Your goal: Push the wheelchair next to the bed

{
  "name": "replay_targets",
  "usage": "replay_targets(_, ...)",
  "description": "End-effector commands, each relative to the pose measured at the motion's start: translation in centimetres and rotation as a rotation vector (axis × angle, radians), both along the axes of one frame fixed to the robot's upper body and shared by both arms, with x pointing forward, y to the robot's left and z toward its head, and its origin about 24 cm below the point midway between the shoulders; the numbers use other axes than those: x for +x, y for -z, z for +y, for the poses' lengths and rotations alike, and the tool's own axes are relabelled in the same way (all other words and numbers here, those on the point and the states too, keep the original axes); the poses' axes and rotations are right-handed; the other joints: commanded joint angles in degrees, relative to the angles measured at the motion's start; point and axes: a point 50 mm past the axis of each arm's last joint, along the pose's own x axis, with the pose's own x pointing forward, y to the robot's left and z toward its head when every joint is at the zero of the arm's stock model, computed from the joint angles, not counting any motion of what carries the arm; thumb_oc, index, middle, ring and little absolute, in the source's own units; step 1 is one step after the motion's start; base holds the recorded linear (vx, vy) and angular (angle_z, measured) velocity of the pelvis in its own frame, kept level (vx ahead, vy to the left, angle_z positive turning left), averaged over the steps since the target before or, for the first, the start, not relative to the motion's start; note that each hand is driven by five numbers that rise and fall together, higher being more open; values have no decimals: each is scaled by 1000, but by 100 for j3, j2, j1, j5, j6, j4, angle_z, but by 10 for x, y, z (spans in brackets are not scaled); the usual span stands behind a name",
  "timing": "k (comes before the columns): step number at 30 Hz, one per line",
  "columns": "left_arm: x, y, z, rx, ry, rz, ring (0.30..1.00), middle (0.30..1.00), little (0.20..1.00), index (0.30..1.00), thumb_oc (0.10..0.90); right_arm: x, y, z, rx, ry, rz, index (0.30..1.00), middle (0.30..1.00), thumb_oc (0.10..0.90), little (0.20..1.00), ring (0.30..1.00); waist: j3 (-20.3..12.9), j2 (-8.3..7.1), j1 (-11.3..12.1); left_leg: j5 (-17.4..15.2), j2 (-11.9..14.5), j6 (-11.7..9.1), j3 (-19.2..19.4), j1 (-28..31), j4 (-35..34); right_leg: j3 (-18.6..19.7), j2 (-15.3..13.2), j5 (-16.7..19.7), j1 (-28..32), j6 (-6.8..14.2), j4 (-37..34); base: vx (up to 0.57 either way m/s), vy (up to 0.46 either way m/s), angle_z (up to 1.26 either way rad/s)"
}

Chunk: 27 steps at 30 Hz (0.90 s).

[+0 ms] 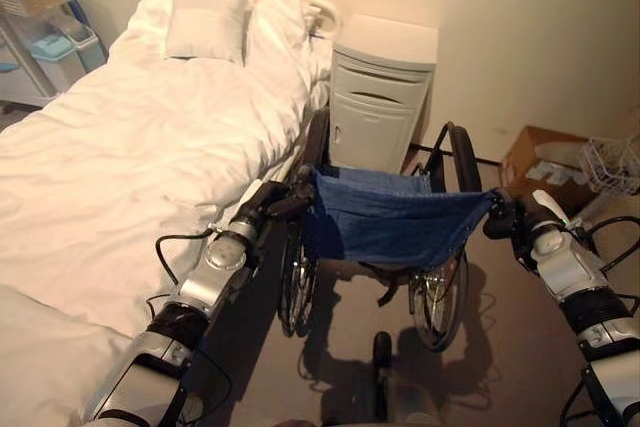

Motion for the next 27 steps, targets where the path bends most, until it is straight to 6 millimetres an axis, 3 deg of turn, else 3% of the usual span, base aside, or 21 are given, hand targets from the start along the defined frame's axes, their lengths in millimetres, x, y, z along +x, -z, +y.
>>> replay_targets(1,10,-16,20,43,-96,-55,300,300,300,300,400,14,-2,38,35,-250,91,300,300,400,300,300,-8,154,-59,-357,673,-856,620,56,869,200,82,870,264,-156,163,392,-133,60)
replay_targets(3,6,-13,19,48,-109,-42,300,300,300,300,400,11,0,36,11,-270,87,300,300,400,300,300,-31,169,-136,393,1153,-1188,848,128,1294,-12,33,799,459,-250,68,309,-101,98)
replay_targets(4,6,-12,18,46,-112,-40,300,300,300,300,400,10,1,36,9,-273,86,300,300,400,300,300,-27,178,-143,463,1210,-1226,872,137,1333,-54,35,800,503,-261,36,361,-152,65)
replay_targets(5,5,-9,15,34,-116,-43,300,300,300,300,400,8,-1,31,1,-268,70,300,300,400,300,300,39,103,-138,953,1427,-1327,1083,-163,1916,-153,19,715,840,-388,-144,310,-139,27)
replay_targets(6,6,-10,13,33,-114,-48,300,300,300,300,400,9,-2,29,0,-262,66,300,300,400,300,300,76,81,-118,985,1486,-1348,1183,-273,1929,-223,7,679,966,-403,-193,449,-113,7)
replay_targets(8,9,-9,5,27,-90,-55,300,300,300,300,400,9,1,24,-2,-229,56,300,300,400,300,300,181,135,-46,1203,1663,-1383,1435,-603,1158,-265,104,559,1352,-387,-337,300,18,-2)
replay_targets(10,13,-16,4,31,-73,-77,300,300,300,300,400,12,1,26,-8,-207,38,300,300,400,300,300,397,192,281,1383,1311,-1462,1483,-1346,388,-148,246,394,1967,-351,-560,218,10,7)
replay_targets(12,15,-19,4,38,-77,-82,300,300,300,300,400,16,-4,31,-15,-213,23,300,300,400,300,300,546,150,492,1360,1065,-1434,1273,-1923,729,-13,240,318,2157,-371,-724,221,15,-85)
replay_targets(14,11,-16,15,48,-94,-71,300,300,300,300,400,16,-6,32,-14,-230,21,300,300,400,300,300,466,190,506,979,941,-1236,1249,-1554,254,-54,176,275,2023,-313,-645,223,102,-48)
replay_targets(18,2,-12,33,54,-128,-52,300,300,300,300,400,9,4,30,-16,-244,46,300,300,400,300,300,271,324,460,944,948,-1096,1269,-910,-584,-159,179,304,1874,-247,-684,199,63,-20)
replay_targets(19,1,-10,34,56,-139,-45,422,422,422,422,482,8,7,31,-12,-245,50,300,300,400,300,300,217,331,467,956,954,-1082,1274,-848,-683,-175,185,291,1835,-235,-675,112,-3,7)
replay_targets(20,0,-9,35,59,-146,-38,695,695,695,695,664,7,8,31,-13,-244,50,300,300,400,300,300,200,330,468,946,958,-1072,1283,-835,-686,-182,180,285,1816,-229,-663,98,-8,20)
replay_targets(21,0,-7,34,58,-147,-26,900,900,900,900,800,7,10,32,-20,-241,51,300,300,400,300,300,184,330,455,927,968,-1060,1304,-827,-669,-190,171,285,1774,-219,-637,85,-4,-5)
replay_targets(22,-1,-5,32,58,-142,-18,900,900,900,900,800,6,12,31,-27,-235,53,900,900,800,900,900,168,330,449,903,970,-1045,1306,-825,-646,-178,165,280,1753,-219,-618,95,-2,-7)
replay_targets(27,-8,3,33,54,-162,6,900,900,900,900,800,1,12,30,-22,-238,31,900,900,800,900,900,133,321,428,815,972,-989,1337,-785,-577,-116,172,252,1768,-236,-616,86,-2,-1)
